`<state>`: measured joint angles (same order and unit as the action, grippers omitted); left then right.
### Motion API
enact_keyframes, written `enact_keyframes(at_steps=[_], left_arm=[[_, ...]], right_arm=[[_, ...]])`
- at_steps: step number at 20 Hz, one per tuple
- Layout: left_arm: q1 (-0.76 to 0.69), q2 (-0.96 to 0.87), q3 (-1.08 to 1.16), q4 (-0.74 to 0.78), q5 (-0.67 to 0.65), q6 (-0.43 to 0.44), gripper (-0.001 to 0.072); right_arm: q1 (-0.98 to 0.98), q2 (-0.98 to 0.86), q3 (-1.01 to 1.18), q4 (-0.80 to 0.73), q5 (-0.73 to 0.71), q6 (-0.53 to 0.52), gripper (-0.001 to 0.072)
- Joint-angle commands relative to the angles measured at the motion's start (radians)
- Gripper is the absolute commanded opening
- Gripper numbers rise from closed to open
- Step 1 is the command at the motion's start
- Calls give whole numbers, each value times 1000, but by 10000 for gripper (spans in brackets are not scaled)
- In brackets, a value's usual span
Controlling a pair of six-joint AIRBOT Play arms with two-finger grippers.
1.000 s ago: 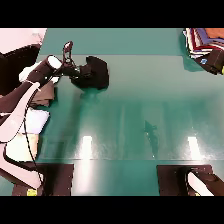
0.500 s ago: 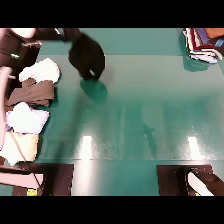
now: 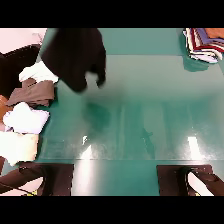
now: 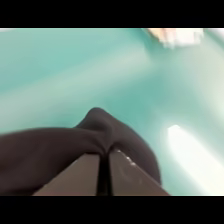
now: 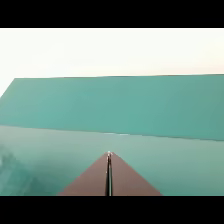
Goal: Fold the shirts.
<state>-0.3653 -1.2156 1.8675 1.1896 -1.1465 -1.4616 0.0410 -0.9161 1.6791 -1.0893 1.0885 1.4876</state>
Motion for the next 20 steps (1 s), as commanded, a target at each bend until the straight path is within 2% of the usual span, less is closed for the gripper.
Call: enact_keyframes(at_steps=[1,3,5,6,8,12,15,18,20], left_arm=[[-122,17,-220,33,-72,-16,25],[-167,17,-407,18,-21,-32,46],[-183,17,-567,-60,46,-40,626],[-180,17,-613,-74,67,-37,602],[-154,15,-640,-18,84,-31,601],[-4,-11,-640,22,172,-34,601],[72,-138,-640,-23,195,-18,601],[74,-286,-636,-107,267,76,601],[74,-373,-623,-149,299,83,601]], right_arm=[[-1,-9,17,-10,77,0,15],[-1,-18,17,-10,118,0,15],[-1,-33,17,-9,141,0,15],[0,-41,17,-3,153,0,15],[0,-56,17,-3,175,0,15],[0,-71,16,-2,206,0,15],[0,-72,16,-3,219,0,15],[0,-72,15,-3,232,0,16],[0,-63,-14,-3,230,1,15]])
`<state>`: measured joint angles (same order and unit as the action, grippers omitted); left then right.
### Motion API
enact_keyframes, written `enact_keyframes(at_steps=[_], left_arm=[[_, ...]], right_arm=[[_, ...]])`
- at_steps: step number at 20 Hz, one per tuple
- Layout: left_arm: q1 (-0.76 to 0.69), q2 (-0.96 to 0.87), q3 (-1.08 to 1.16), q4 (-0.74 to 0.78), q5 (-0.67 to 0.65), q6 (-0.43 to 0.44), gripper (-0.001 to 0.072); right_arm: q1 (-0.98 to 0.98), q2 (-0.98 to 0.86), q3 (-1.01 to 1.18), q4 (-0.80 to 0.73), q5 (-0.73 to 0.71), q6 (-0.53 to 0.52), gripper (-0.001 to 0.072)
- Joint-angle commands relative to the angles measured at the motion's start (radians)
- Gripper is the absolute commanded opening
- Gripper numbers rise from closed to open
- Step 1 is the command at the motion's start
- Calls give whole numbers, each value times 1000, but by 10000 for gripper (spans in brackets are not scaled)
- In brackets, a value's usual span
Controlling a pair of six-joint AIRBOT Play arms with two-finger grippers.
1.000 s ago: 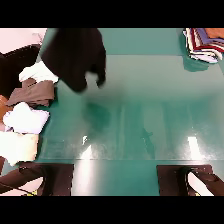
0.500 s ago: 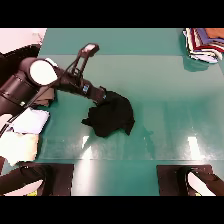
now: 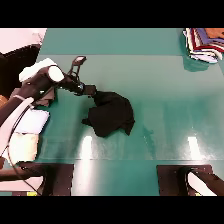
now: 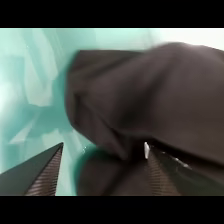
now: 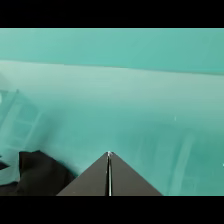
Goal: Fold the shirts.
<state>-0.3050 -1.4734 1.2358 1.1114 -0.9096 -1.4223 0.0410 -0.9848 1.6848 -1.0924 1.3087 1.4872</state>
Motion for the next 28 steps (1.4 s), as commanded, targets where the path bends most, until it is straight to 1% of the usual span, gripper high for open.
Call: enact_keyframes(at_steps=[1,4,5,6,7,8,11,13,14,15,16,18,19,21,23,24,25,28], left_arm=[[14,-148,24,-82,64,44,600],[14,-195,65,-102,89,44,599],[14,-193,67,-102,122,43,516],[14,-193,72,-101,137,44,233],[14,-192,80,-94,142,44,20],[14,-192,100,-80,123,43,25],[47,-158,211,9,7,43,25],[88,-105,267,41,-37,43,24],[106,-77,283,41,-43,43,25],[119,-53,287,46,-41,44,25],[126,-31,287,52,-45,43,25],[125,-16,287,65,-67,43,25],[125,-16,286,65,-83,43,25],[125,-16,284,64,-109,43,25],[125,-16,284,64,-121,43,25],[125,-16,284,64,-125,43,25],[125,-16,284,64,-126,43,25],[125,-16,284,64,-130,43,25]], right_arm=[[0,15,-50,1,6,4,15],[0,59,-177,0,-43,6,15],[0,72,-217,1,-60,8,15],[0,83,-258,1,-70,11,15],[0,90,-299,1,-71,16,15],[1,95,-342,1,-69,16,15],[61,94,-508,1,-67,16,15],[154,80,-646,2,-123,63,17],[212,58,-705,2,-155,90,54],[277,21,-758,3,-196,108,289],[336,-23,-796,23,-244,111,468],[432,-134,-843,142,-370,108,476],[472,-195,-844,217,-423,82,475],[542,-320,-810,398,-496,-41,476],[593,-441,-741,541,-506,-135,476],[614,-498,-700,583,-505,-165,476],[636,-554,-656,605,-506,-173,475],[689,-682,-533,604,-505,-173,476]])
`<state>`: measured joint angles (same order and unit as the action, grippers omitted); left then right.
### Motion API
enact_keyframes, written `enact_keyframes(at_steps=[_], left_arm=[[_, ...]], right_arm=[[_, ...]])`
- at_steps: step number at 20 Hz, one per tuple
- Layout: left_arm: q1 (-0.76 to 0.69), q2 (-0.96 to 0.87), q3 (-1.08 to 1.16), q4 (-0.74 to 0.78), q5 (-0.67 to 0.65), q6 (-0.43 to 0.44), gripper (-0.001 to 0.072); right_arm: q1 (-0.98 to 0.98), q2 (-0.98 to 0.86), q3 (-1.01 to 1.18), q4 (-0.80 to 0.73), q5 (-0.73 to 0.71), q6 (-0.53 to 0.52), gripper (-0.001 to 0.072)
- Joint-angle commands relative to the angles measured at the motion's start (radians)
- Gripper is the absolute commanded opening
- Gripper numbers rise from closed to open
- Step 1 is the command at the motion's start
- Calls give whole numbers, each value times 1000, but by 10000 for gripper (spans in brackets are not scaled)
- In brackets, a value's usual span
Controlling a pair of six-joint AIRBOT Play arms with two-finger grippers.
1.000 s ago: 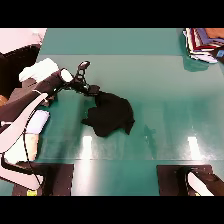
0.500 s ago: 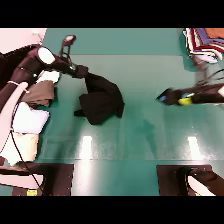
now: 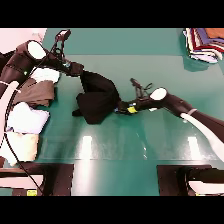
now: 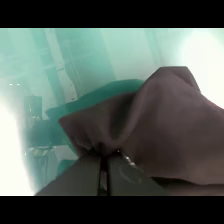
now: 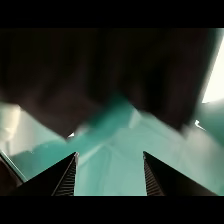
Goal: Fold the shirts.
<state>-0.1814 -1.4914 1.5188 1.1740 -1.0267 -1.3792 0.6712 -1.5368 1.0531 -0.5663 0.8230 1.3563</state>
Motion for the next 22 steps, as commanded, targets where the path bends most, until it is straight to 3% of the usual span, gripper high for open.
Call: enact_keyframes(at_steps=[1,2,3,6,10,15,22], left_arm=[[2,2,1,1,-14,0,25],[2,2,1,1,-14,-1,25],[2,2,1,1,-15,-1,25],[2,28,2,2,-14,-3,25],[2,161,62,73,-6,-4,25],[2,415,192,112,-38,-4,25],[2,673,251,-59,-79,0,24]], right_arm=[[73,-167,138,78,-18,-42,474],[84,-196,170,77,-18,-42,460],[94,-225,200,76,-19,-42,391],[95,-259,256,61,-10,-42,13],[34,-130,243,-85,0,20,15],[-136,219,224,-354,124,113,14],[-273,572,470,-520,319,138,13]])
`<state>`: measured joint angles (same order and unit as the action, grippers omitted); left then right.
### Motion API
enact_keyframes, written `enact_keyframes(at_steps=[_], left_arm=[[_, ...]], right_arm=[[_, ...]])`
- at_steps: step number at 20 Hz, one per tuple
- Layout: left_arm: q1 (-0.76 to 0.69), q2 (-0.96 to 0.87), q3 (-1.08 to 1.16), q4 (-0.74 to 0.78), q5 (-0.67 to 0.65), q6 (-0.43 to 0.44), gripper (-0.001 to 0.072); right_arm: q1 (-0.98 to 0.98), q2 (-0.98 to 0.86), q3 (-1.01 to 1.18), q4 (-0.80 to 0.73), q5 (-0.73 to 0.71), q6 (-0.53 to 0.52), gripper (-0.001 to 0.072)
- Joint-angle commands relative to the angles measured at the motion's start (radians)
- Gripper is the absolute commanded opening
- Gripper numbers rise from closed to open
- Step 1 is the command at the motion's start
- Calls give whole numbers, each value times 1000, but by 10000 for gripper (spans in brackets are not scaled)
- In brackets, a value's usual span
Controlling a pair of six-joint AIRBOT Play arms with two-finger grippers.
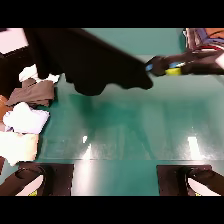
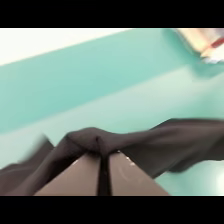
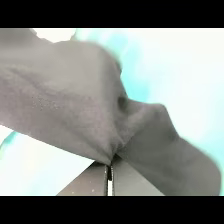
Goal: Fold the shirts.
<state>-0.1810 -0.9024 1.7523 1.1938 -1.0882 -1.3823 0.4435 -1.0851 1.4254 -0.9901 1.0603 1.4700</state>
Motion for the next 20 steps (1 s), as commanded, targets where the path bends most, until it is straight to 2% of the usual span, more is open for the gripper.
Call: enact_keyframes(at_steps=[1,5,8,11,14,18,19,20], left_arm=[[1,85,17,-97,-44,3,24],[1,42,-68,-102,-200,-2,23],[-2,39,-325,-99,-214,-5,23],[-76,39,-648,-72,-207,-3,23],[-216,39,-923,-88,-172,0,25],[-352,39,-1080,-213,-132,2,28],[-366,39,-1082,-222,-123,3,167],[-367,39,-1081,-238,-108,2,395]], right_arm=[[-50,137,134,-121,99,39,13],[-53,123,209,-241,244,112,13],[-53,80,87,-263,349,126,13],[-53,77,-126,-269,344,128,13],[-54,77,-273,-268,336,140,13],[-54,77,-340,-268,321,147,13],[-54,76,-346,-268,317,147,13],[-54,76,-350,-267,312,148,13]])
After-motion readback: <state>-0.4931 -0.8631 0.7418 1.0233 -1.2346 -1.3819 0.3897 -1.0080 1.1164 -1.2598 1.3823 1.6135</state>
